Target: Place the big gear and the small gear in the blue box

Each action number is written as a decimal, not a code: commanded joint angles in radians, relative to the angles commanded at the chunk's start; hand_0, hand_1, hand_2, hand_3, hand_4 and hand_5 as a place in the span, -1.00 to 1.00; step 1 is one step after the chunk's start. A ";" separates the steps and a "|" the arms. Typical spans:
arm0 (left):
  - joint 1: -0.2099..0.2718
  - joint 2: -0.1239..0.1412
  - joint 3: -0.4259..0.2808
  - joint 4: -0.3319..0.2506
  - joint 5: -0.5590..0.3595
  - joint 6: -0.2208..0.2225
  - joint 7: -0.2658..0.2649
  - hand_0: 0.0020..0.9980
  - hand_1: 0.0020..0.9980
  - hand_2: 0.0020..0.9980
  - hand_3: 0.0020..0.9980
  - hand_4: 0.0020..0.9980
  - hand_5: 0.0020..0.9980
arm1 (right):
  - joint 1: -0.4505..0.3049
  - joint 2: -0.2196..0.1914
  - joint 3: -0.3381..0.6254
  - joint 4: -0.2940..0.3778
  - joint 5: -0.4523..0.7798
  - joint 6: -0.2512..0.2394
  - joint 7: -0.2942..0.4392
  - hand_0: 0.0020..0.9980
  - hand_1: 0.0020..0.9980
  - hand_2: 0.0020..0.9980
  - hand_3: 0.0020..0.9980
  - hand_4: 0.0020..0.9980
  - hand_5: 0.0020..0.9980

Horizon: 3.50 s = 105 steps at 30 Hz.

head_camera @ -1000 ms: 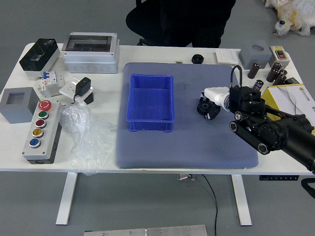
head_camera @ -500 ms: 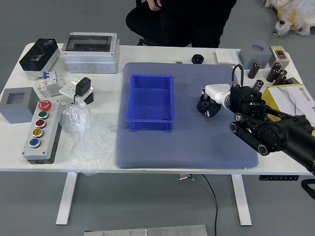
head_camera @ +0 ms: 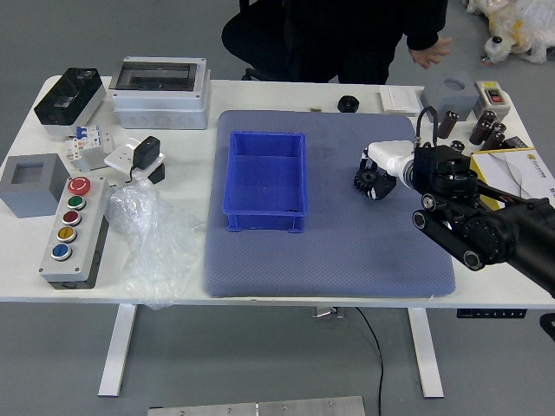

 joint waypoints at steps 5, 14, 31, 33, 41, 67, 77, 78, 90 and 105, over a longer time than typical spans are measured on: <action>0.002 0.005 -0.004 0.000 0.002 0.000 0.001 0.72 0.66 0.66 0.55 0.20 -0.25 | 0.010 -0.028 0.000 0.029 -0.012 0.017 -0.006 -0.02 -0.27 -0.07 0.16 0.27 -0.86; 0.004 0.015 -0.013 0.000 0.004 -0.001 0.002 0.72 0.66 0.65 0.55 0.20 -0.25 | 0.036 -0.103 -0.005 0.118 -0.046 0.066 -0.022 0.00 -0.26 -0.07 0.15 0.20 -0.88; 0.007 0.032 -0.026 -0.001 0.008 -0.005 0.004 0.72 0.66 0.65 0.55 0.20 -0.25 | 0.089 -0.206 -0.013 0.349 -0.087 0.138 -0.041 0.01 -0.26 -0.07 0.16 0.16 -0.88; 0.009 0.034 -0.023 -0.001 0.006 -0.005 0.004 0.72 0.66 0.65 0.55 0.20 -0.25 | 0.102 -0.205 -0.017 0.361 -0.082 0.143 -0.042 0.01 -0.25 -0.07 0.16 0.15 -0.87; 0.011 0.036 -0.014 -0.001 0.003 -0.007 0.005 0.72 0.66 0.65 0.55 0.20 -0.25 | 0.147 -0.143 -0.012 0.338 -0.050 0.146 -0.036 0.03 -0.25 -0.07 0.16 0.15 -0.87; 0.010 0.045 0.041 0.000 -0.016 -0.009 0.007 0.72 0.66 0.65 0.55 0.20 -0.25 | 0.231 0.159 -0.126 0.073 0.150 0.109 0.004 0.02 -0.25 -0.06 0.17 0.15 -0.85; 0.002 0.050 0.065 0.001 -0.025 -0.008 0.008 0.72 0.66 0.65 0.55 0.20 -0.26 | 0.257 0.228 -0.153 -0.008 0.204 0.099 0.010 0.02 -0.25 -0.06 0.17 0.15 -0.84; 0.002 0.050 0.066 0.001 -0.025 -0.008 0.008 0.72 0.66 0.65 0.55 0.20 -0.26 | 0.257 0.230 -0.154 -0.012 0.206 0.098 0.010 0.02 -0.25 -0.06 0.17 0.15 -0.84; -0.005 0.045 0.071 0.001 -0.028 -0.009 0.009 0.72 0.66 0.65 0.55 0.20 -0.25 | 0.256 0.230 -0.135 -0.019 0.209 0.122 -0.007 -0.18 -0.12 0.05 0.28 0.57 -0.55; -0.002 0.046 0.066 0.001 -0.027 -0.008 0.009 0.72 0.66 0.65 0.55 0.20 -0.25 | 0.258 0.228 -0.115 -0.010 0.210 0.146 -0.012 0.25 0.24 0.54 0.71 0.83 -0.27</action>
